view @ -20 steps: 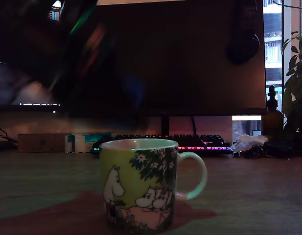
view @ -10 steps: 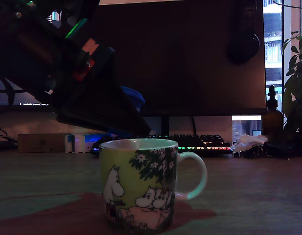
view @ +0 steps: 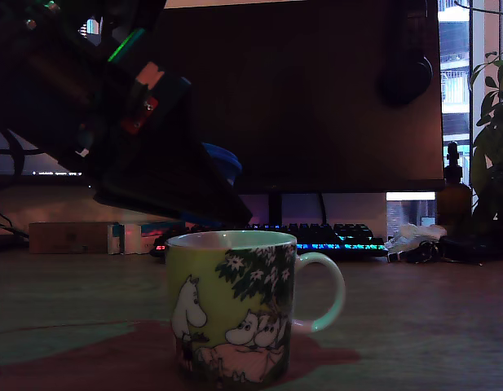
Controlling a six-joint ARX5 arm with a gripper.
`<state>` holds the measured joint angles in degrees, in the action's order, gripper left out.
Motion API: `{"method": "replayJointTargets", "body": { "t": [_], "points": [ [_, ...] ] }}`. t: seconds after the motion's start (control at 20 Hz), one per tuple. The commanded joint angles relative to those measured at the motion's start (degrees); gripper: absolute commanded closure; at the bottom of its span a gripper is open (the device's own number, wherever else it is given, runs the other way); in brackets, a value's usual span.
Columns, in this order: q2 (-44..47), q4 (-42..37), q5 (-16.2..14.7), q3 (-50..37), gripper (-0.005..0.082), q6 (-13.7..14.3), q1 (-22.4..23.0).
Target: Pick up the coffee capsules on the table and drop them inside the coffee cup
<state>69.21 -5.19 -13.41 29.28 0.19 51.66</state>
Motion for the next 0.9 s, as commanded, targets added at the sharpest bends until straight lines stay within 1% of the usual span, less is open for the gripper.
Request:
{"method": "replayJointTargets", "body": {
  "t": [0.0, 0.15, 0.2, 0.25, 0.3, 0.35, 0.4, 0.75, 0.8, 0.85],
  "points": [
    [0.22, -0.7, -0.07, -0.02, 0.0659, -0.17, 0.11],
    [0.22, -0.72, -0.09, -0.02, 0.0656, -0.17, 0.11],
    [0.22, -0.83, -0.26, -0.02, 0.0612, -0.15, 0.11],
    [0.22, -0.98, -0.42, -0.02, 0.0473, -0.15, 0.11],
    [0.22, -1.2, -0.59, -0.02, 0.0297, -0.15, 0.11],
    [0.22, -1.18, -0.5, 0.0, 0.0187, -0.15, 0.11],
    [0.22, -1.14, -0.48, 0.0, 0.0158, -0.15, 0.11],
    [0.22, -1.25, -1.03, 0.0, 0.0161, -0.13, 0.11],
    [0.11, -1.2, -1.79, 0.0, 0.0165, -0.17, 0.11],
    [-0.17, -1.31, -3.76, 0.0, 0.0165, -0.17, 0.11]
  ]
}}
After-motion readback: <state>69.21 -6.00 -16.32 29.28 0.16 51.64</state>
